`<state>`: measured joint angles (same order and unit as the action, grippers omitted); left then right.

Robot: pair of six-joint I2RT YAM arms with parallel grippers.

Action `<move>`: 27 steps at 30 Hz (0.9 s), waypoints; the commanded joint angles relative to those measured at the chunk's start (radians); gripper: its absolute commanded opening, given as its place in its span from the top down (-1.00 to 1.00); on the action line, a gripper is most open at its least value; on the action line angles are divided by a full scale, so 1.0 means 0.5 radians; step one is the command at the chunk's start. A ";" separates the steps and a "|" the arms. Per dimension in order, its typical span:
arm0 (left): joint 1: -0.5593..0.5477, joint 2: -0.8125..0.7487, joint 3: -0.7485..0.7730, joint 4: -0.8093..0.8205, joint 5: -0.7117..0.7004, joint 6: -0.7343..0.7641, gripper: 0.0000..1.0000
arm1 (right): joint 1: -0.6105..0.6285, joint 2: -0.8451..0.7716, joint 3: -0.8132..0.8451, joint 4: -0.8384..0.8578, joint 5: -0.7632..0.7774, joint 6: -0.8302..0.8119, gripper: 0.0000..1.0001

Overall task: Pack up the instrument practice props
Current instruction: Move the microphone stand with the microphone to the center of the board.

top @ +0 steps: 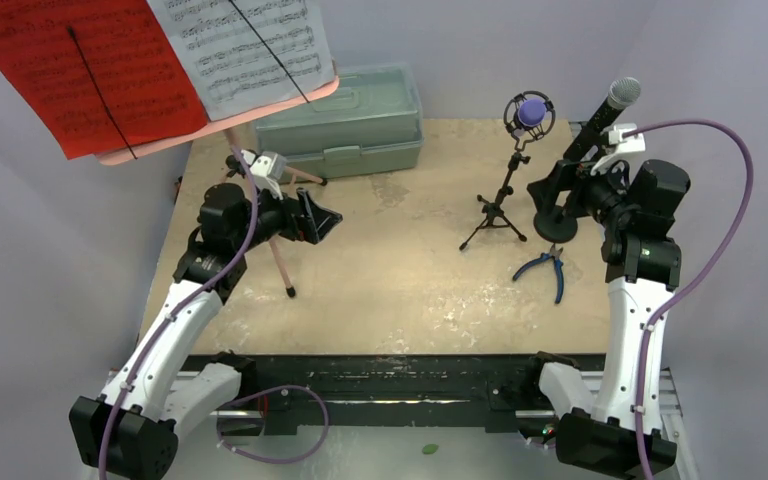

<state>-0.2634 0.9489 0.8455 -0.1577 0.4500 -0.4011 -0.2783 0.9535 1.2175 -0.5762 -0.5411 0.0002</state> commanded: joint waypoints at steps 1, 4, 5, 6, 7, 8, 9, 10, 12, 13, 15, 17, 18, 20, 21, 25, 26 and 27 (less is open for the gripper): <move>-0.006 -0.121 0.058 0.193 0.109 -0.103 -1.00 | -0.014 -0.001 0.002 -0.025 -0.091 -0.032 -0.98; -0.007 -0.162 0.029 0.247 0.152 -0.179 -1.00 | -0.014 0.001 0.010 -0.041 -0.183 -0.099 -0.98; -0.007 -0.167 0.022 0.250 0.152 -0.201 -1.00 | -0.013 0.005 0.019 -0.062 -0.238 -0.147 -0.98; -0.007 -0.170 0.013 0.261 0.155 -0.218 -1.00 | -0.014 0.005 0.025 -0.082 -0.278 -0.192 -0.98; -0.007 -0.169 0.002 0.267 0.151 -0.233 -1.00 | -0.013 0.007 0.022 -0.100 -0.322 -0.248 -0.98; -0.007 -0.165 0.002 0.241 0.152 -0.239 -1.00 | -0.012 0.012 0.026 -0.135 -0.384 -0.323 -0.98; -0.007 -0.162 0.017 0.188 0.157 -0.216 -1.00 | -0.013 0.016 0.042 -0.201 -0.451 -0.420 -0.98; -0.007 -0.166 0.028 0.119 0.145 -0.191 -1.00 | -0.013 0.013 0.060 -0.251 -0.499 -0.497 -0.98; -0.007 -0.189 0.042 -0.005 0.133 -0.159 -1.00 | -0.014 -0.001 0.083 -0.364 -0.619 -0.685 -0.98; -0.007 -0.228 0.024 -0.026 0.151 -0.142 -1.00 | -0.012 -0.006 0.106 -0.473 -0.666 -0.818 -0.98; -0.007 -0.308 -0.034 -0.032 0.143 -0.141 -1.00 | -0.012 -0.026 0.099 -0.568 -0.771 -0.915 -0.98; -0.007 -0.405 -0.114 0.028 0.126 -0.189 -1.00 | -0.012 -0.045 0.044 -0.608 -0.891 -0.921 -0.98; -0.007 -0.447 -0.142 0.065 0.125 -0.186 -1.00 | -0.013 -0.056 0.007 -0.618 -0.964 -0.956 -0.98; -0.007 -0.488 -0.168 0.143 0.130 -0.073 -1.00 | -0.012 -0.077 -0.071 -0.578 -1.070 -1.008 -0.98; -0.011 -0.481 -0.154 0.157 0.131 0.004 -1.00 | -0.013 -0.078 -0.095 -0.533 -1.106 -0.998 -0.98; -0.041 -0.326 -0.111 0.494 0.312 0.058 -1.00 | -0.013 -0.021 -0.278 -0.142 -1.273 -0.780 -0.98; -0.045 -0.281 -0.128 0.662 0.373 -0.034 -1.00 | -0.013 0.000 -0.308 -0.005 -1.216 -0.649 -0.98; -0.053 -0.236 -0.113 0.749 0.405 -0.105 -1.00 | -0.014 0.019 -0.297 0.029 -1.129 -0.588 -0.98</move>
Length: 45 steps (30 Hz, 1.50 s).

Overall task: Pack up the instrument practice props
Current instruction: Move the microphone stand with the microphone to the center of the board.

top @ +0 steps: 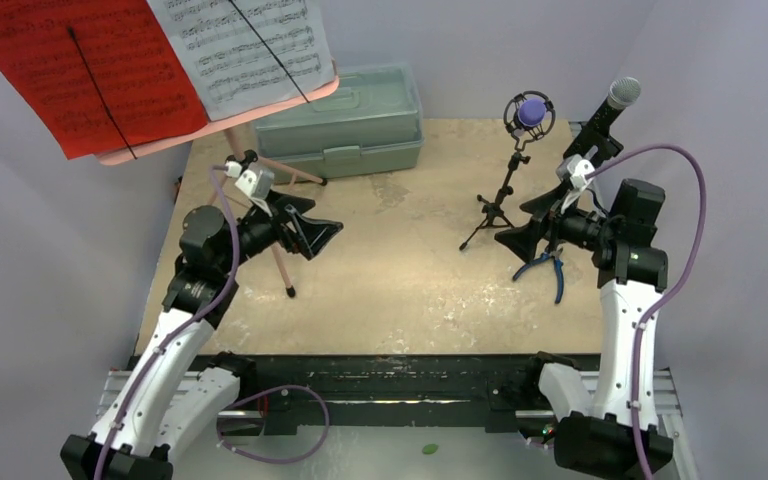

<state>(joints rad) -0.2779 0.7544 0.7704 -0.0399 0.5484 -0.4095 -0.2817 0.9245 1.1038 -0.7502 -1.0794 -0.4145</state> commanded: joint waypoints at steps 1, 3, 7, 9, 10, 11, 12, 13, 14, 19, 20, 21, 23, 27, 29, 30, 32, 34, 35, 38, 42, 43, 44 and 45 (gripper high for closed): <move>-0.033 0.194 0.074 0.531 0.210 -0.113 -1.00 | -0.006 0.097 -0.020 0.273 -0.004 0.096 -0.98; -0.055 0.241 0.098 0.543 0.177 -0.099 -1.00 | -0.007 0.116 0.020 0.103 0.112 -0.148 -0.98; -0.090 0.307 0.079 0.474 0.068 -0.055 -0.99 | -0.005 0.137 -0.084 0.369 0.320 0.148 -0.98; -0.107 0.326 0.038 0.497 0.062 -0.047 -0.99 | -0.004 0.164 -0.108 0.455 0.365 0.228 -0.98; -0.116 0.335 0.013 0.517 0.060 -0.041 -0.99 | 0.003 0.171 -0.135 0.516 0.399 0.253 -0.98; -0.123 0.344 -0.006 0.537 0.060 -0.038 -0.99 | 0.019 0.170 -0.167 0.613 0.463 0.306 -0.98; -0.132 0.356 -0.020 0.553 0.058 -0.034 -0.99 | 0.063 0.178 -0.187 0.670 0.532 0.313 -0.98; -0.141 0.364 -0.030 0.565 0.050 -0.034 -0.99 | 0.109 0.192 -0.192 0.716 0.622 0.309 -0.98; -0.154 0.370 -0.039 0.577 0.036 -0.030 -0.99 | 0.158 0.216 -0.189 0.757 0.746 0.286 -0.98; -0.219 0.406 -0.105 0.724 -0.022 -0.025 -0.99 | 0.347 0.357 -0.113 1.006 1.125 0.291 -0.98; -0.229 0.421 -0.090 0.709 -0.032 -0.009 -0.99 | 0.364 0.375 -0.108 1.062 1.179 0.332 -0.98; -0.241 0.438 -0.063 0.684 -0.047 0.007 -0.98 | 0.378 0.391 -0.101 1.103 1.245 0.373 -0.98; -0.253 0.443 -0.044 0.652 -0.070 0.024 -0.99 | 0.406 0.406 -0.111 1.219 1.400 0.521 -0.96; -0.266 0.401 -0.091 0.676 -0.135 -0.003 -0.98 | 0.487 0.434 -0.126 1.313 1.573 0.656 -0.95; -0.269 0.399 -0.104 0.678 -0.162 -0.024 -0.98 | 0.512 0.453 -0.123 1.357 1.596 0.718 -0.92; -0.269 0.406 -0.105 0.678 -0.168 -0.032 -0.98 | 0.526 0.464 -0.121 1.374 1.599 0.744 -0.89; -0.269 0.427 -0.090 0.674 -0.173 -0.046 -0.97 | 0.547 0.488 -0.123 1.428 1.650 0.791 -0.86; -0.272 0.446 -0.076 0.664 -0.176 -0.061 -0.95 | 0.548 0.510 -0.113 1.452 1.734 0.808 -0.86; -0.273 0.455 -0.071 0.660 -0.179 -0.073 -0.95 | 0.548 0.514 -0.111 1.468 1.767 0.815 -0.86; -0.278 0.469 -0.079 0.660 -0.185 -0.093 -0.93 | 0.547 0.532 -0.090 1.475 1.785 0.815 -0.82; -0.288 0.484 -0.086 0.663 -0.187 -0.101 -0.92 | 0.609 0.566 -0.061 1.485 1.774 0.817 -0.74; -0.289 0.485 -0.084 0.661 -0.186 -0.103 -0.92 | 0.614 0.575 -0.051 1.486 1.764 0.817 -0.72; -0.291 0.483 -0.084 0.660 -0.188 -0.103 -0.92 | 0.615 0.582 -0.037 1.481 1.754 0.817 -0.71; -0.291 0.483 -0.086 0.657 -0.188 -0.103 -0.91 | 0.617 0.586 -0.024 1.478 1.745 0.817 -0.69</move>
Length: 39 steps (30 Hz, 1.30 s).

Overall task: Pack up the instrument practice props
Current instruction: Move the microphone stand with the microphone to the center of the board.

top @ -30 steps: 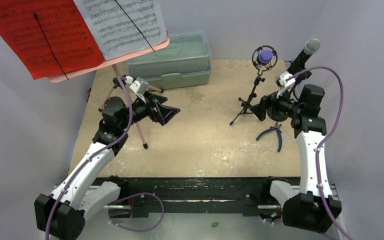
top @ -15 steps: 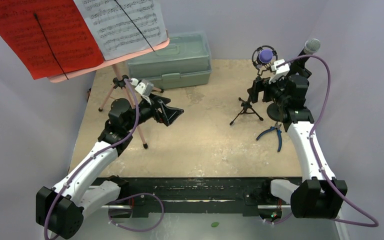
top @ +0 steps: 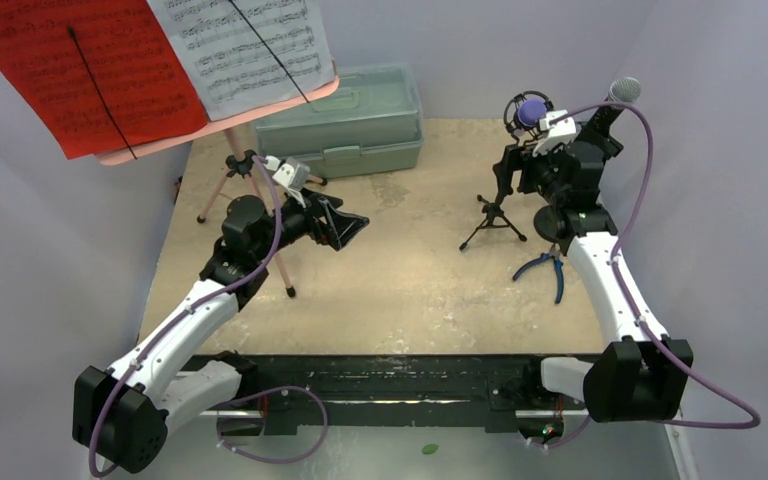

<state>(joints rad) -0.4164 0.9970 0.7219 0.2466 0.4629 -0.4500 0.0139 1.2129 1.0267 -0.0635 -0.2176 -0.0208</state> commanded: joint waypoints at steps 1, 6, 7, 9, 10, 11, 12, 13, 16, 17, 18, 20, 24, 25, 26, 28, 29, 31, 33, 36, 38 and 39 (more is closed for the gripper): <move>-0.016 -0.005 0.011 0.084 -0.016 -0.021 -0.91 | 0.028 0.013 0.140 0.101 0.011 0.029 -0.66; -0.020 -0.012 -0.007 0.083 -0.020 -0.023 -0.91 | 0.039 0.024 0.150 0.106 0.042 0.013 -0.55; -0.020 -0.010 -0.011 0.086 -0.015 -0.025 -0.91 | 0.040 0.028 0.149 0.110 0.052 0.011 -0.53; -0.023 -0.006 -0.016 0.106 -0.002 -0.026 -0.91 | 0.042 0.035 0.149 0.120 0.060 0.008 -0.46; -0.023 -0.006 -0.019 0.116 0.001 -0.032 -0.91 | 0.043 0.040 0.152 0.121 0.061 0.009 -0.43; -0.026 -0.004 -0.023 0.119 0.001 -0.037 -0.91 | 0.045 0.045 0.155 0.119 0.061 0.010 -0.38; -0.026 -0.003 -0.025 0.123 0.003 -0.039 -0.91 | 0.046 0.049 0.155 0.121 0.061 0.011 -0.34; -0.029 0.001 -0.026 0.125 0.004 -0.040 -0.90 | 0.048 0.054 0.153 0.121 0.059 0.009 -0.29; -0.035 0.003 -0.037 0.125 0.005 -0.045 -0.89 | 0.055 0.068 0.152 0.167 0.042 0.014 -0.11; -0.035 0.003 -0.040 0.128 0.005 -0.045 -0.88 | 0.057 0.071 0.150 0.165 0.030 0.011 -0.04; -0.038 0.006 -0.044 0.127 0.008 -0.045 -0.87 | 0.059 0.069 0.148 0.164 0.013 0.009 0.06; -0.041 0.009 -0.052 0.139 0.017 -0.047 -0.86 | 0.065 0.060 0.143 0.159 -0.042 0.004 0.23; -0.066 0.020 -0.062 0.167 0.041 -0.009 -0.85 | 0.073 0.040 0.143 0.137 -0.260 0.014 0.41; -0.075 0.021 -0.065 0.179 0.046 0.008 -0.85 | 0.073 0.036 0.145 0.134 -0.309 0.022 0.44; -0.089 0.024 -0.073 0.193 0.047 0.022 -0.85 | 0.075 0.035 0.146 0.133 -0.355 0.028 0.47; -0.142 0.033 -0.084 0.226 0.042 0.061 -0.85 | 0.074 0.033 0.152 0.133 -0.453 0.029 0.50; -0.170 0.043 -0.087 0.237 0.034 0.084 -0.85 | 0.076 0.030 0.154 0.133 -0.501 0.078 0.50; -0.243 0.064 -0.093 0.260 -0.021 0.148 -0.84 | 0.081 0.031 0.153 0.133 -0.587 0.124 0.51; -0.334 0.091 -0.102 0.279 -0.097 0.228 -0.85 | 0.099 0.040 0.147 0.150 -0.686 0.164 0.52; -0.463 0.152 -0.126 0.357 -0.211 0.356 -0.85 | 0.153 0.059 0.125 0.209 -0.829 0.224 0.53; -0.543 0.201 -0.144 0.429 -0.303 0.444 -0.85 | 0.211 0.075 0.102 0.253 -0.931 0.253 0.53; -0.571 0.234 -0.154 0.484 -0.338 0.484 -0.85 | 0.245 0.082 0.092 0.272 -0.975 0.258 0.54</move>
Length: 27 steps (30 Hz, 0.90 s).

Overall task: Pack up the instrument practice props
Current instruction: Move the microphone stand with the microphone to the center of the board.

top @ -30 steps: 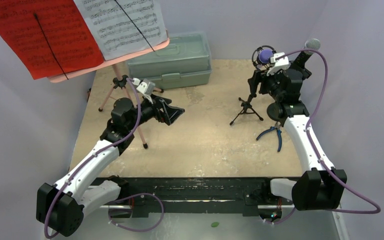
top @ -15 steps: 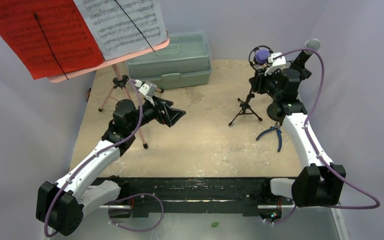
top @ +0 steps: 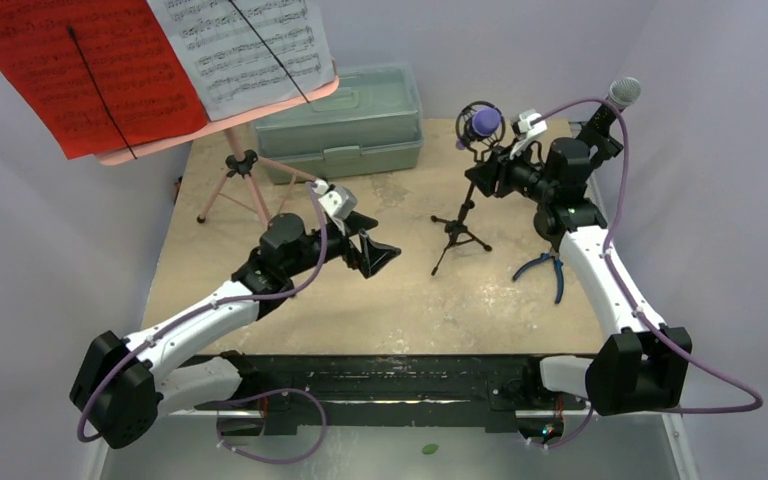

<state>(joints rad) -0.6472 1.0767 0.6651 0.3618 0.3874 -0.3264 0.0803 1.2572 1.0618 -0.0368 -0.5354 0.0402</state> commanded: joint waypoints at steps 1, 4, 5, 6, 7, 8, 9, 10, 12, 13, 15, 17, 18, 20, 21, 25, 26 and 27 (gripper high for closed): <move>-0.136 0.100 -0.058 0.312 -0.220 0.262 -0.85 | 0.150 -0.001 0.012 0.234 -0.371 0.141 0.54; -0.183 0.186 -0.112 0.559 -0.265 0.307 -0.83 | 0.248 0.023 -0.015 0.257 -0.404 0.108 0.54; -0.196 0.223 -0.127 0.629 -0.277 0.313 -0.83 | 0.275 0.032 -0.027 0.260 -0.411 0.090 0.54; -0.212 0.264 -0.134 0.694 -0.295 0.320 -0.83 | 0.300 0.037 -0.043 0.259 -0.419 0.065 0.53; -0.224 0.308 -0.139 0.755 -0.310 0.324 -0.83 | 0.326 0.038 -0.055 0.259 -0.430 0.041 0.53; -0.244 0.354 -0.139 0.806 -0.323 0.321 -0.83 | 0.354 0.038 -0.071 0.259 -0.455 0.018 0.53; -0.262 0.395 -0.140 0.856 -0.342 0.321 -0.83 | 0.370 0.036 -0.090 0.257 -0.480 -0.016 0.52; -0.284 0.437 -0.140 0.909 -0.359 0.321 -0.83 | 0.388 0.031 -0.108 0.255 -0.503 -0.034 0.52; -0.325 0.516 -0.145 1.048 -0.404 0.335 -0.82 | 0.406 0.021 -0.141 0.237 -0.538 -0.115 0.51; -0.347 0.557 -0.145 1.109 -0.429 0.350 -0.82 | 0.412 0.014 -0.155 0.229 -0.554 -0.153 0.51; -0.387 0.641 -0.149 1.222 -0.497 0.387 -0.80 | 0.417 -0.001 -0.183 0.202 -0.574 -0.207 0.50; -0.413 0.735 -0.151 1.358 -0.522 0.429 -0.74 | 0.419 -0.020 -0.220 0.186 -0.594 -0.248 0.48; -0.425 0.781 -0.148 1.426 -0.535 0.446 -0.70 | 0.417 -0.029 -0.242 0.183 -0.595 -0.257 0.47; -0.438 0.870 -0.132 1.517 -0.609 0.466 -0.68 | 0.418 -0.056 -0.292 0.183 -0.595 -0.278 0.45; -0.441 0.908 -0.115 1.540 -0.643 0.472 -0.67 | 0.418 -0.068 -0.314 0.179 -0.595 -0.289 0.44; -0.450 1.058 -0.028 1.594 -0.690 0.501 -0.59 | 0.413 -0.093 -0.315 0.140 -0.571 -0.332 0.40; -0.455 1.089 -0.003 1.598 -0.696 0.511 -0.58 | 0.415 -0.092 -0.309 0.133 -0.569 -0.342 0.39; -0.457 1.119 0.025 1.600 -0.699 0.521 -0.57 | 0.413 -0.091 -0.305 0.130 -0.566 -0.346 0.38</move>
<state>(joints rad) -0.8669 1.5936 0.6086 1.0466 0.0757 -0.1066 0.2806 1.2125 0.9321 0.1162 -0.8032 -0.0841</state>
